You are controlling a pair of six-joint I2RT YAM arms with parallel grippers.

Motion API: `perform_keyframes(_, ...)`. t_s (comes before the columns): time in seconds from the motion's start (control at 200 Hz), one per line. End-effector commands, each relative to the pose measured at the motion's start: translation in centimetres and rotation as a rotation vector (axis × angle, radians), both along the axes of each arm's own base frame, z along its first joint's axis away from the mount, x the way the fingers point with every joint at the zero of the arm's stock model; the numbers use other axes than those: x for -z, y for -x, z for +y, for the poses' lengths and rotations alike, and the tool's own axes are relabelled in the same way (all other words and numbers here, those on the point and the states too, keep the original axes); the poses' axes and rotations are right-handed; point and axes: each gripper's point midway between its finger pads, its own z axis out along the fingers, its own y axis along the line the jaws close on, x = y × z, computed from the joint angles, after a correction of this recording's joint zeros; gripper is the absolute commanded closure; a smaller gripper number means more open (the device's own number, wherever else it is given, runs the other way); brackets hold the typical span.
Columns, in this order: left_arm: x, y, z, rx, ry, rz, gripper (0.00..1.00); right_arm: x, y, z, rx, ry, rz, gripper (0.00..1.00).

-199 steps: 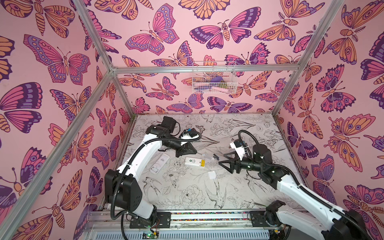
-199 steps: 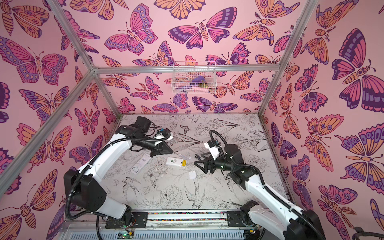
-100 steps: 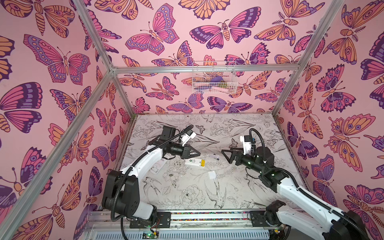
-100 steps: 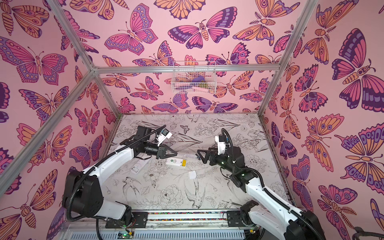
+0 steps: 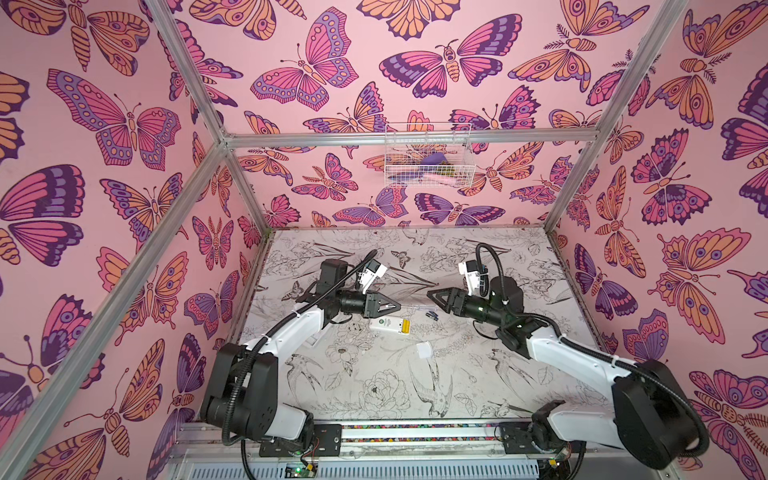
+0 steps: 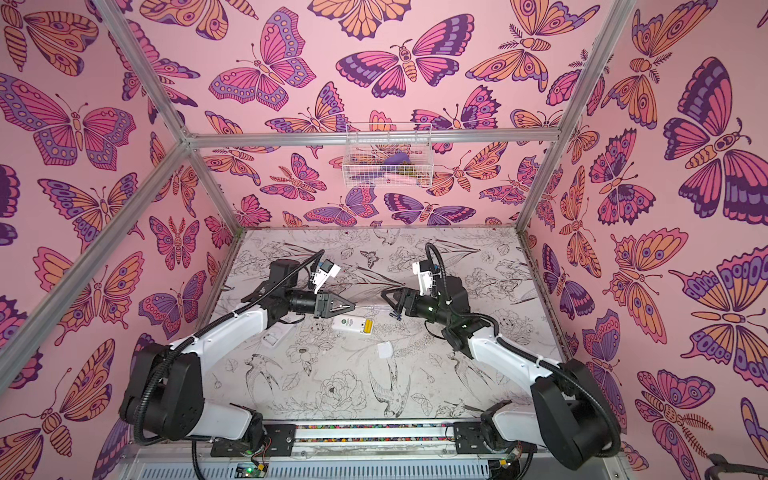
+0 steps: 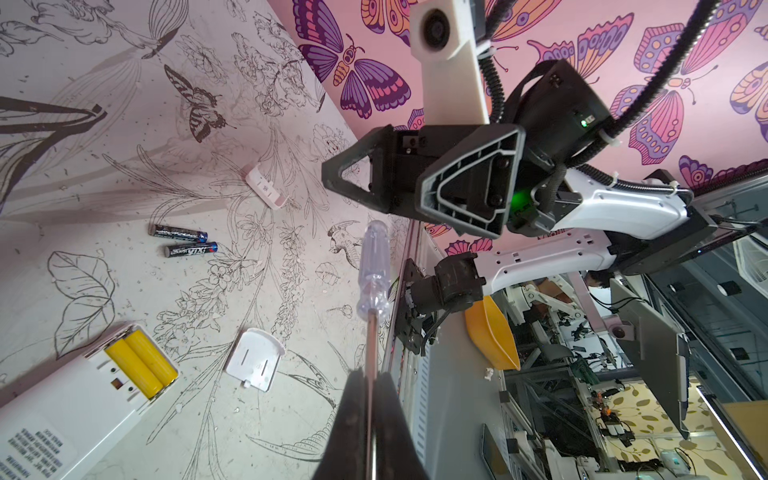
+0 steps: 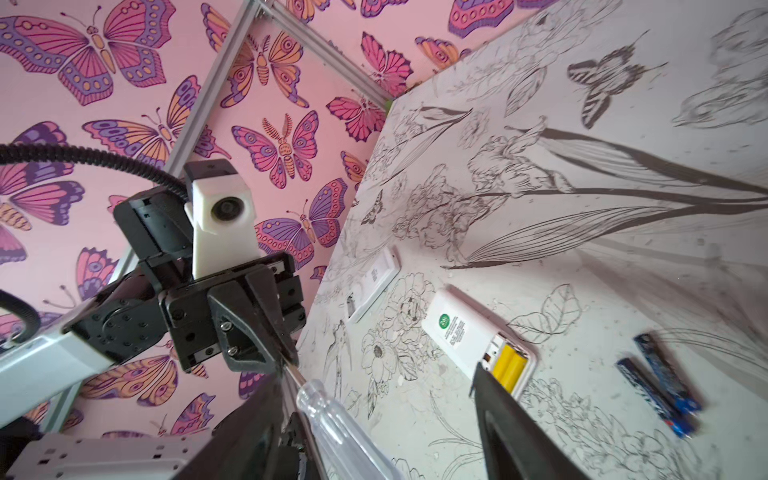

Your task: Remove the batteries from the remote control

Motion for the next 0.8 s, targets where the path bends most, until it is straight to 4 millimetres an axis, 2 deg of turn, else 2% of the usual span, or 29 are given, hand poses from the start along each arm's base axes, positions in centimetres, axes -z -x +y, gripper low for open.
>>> perform_keyframes(0.0,-0.7,0.8,-0.7,0.046,0.039,-0.028,1.00,-3.0,0.4,2.0,-0.135,-0.127,-0.034,0.40)
perform_keyframes(0.125,-1.2,1.0,-1.0,0.070,0.053,-0.024,1.00,-3.4,1.0,3.3,-0.231,-0.206,-0.027,0.49)
perform_keyframes(0.431,-1.3,0.7,-0.8,0.058,0.051,-0.024,1.00,-3.2,3.7,6.1,-0.365,-0.213,-0.046,0.53)
perform_keyframes(0.701,-1.5,0.2,-0.8,0.055,0.056,-0.026,1.00,-2.3,4.0,6.3,-0.374,-0.200,-0.039,0.57)
perform_keyframes(0.797,-1.4,0.2,-0.6,0.051,0.057,-0.026,1.00,-2.5,4.6,6.3,-0.397,-0.208,-0.055,0.52)
